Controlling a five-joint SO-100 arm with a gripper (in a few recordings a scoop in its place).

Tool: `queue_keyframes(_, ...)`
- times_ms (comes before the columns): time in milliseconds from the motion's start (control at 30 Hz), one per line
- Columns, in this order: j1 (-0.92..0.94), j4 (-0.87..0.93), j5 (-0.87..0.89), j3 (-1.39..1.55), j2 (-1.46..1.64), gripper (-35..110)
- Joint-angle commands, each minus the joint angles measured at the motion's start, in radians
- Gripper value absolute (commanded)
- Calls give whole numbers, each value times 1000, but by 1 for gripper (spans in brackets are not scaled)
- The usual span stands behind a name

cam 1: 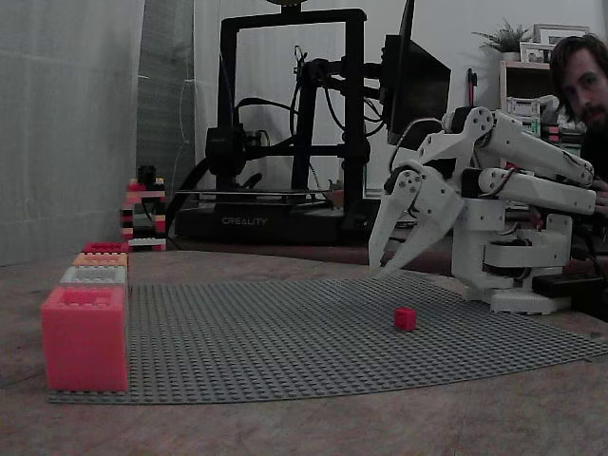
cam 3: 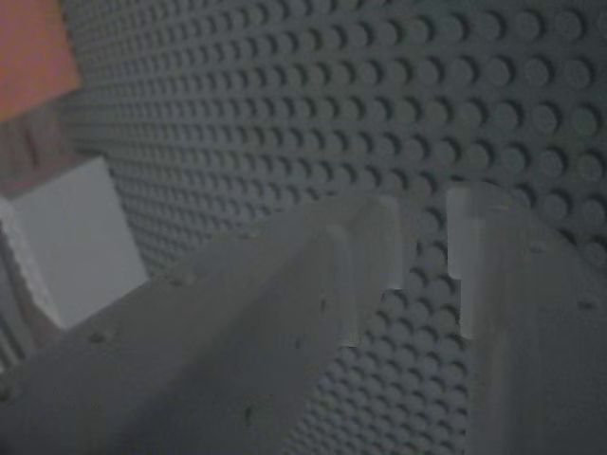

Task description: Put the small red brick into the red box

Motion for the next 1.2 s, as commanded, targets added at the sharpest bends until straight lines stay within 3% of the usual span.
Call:
queue_keyframes(0,-17,32,0,-20,11,0)
queue_keyframes(633,-17,15,8,-21,-8,0)
queue_keyframes(867,-71,-132,0,-179,-330,0)
queue_keyframes(1033,-150,-130,-152,-310,-538,0)
queue_keyframes(1167,-206,-126,-132,-393,-681,1)
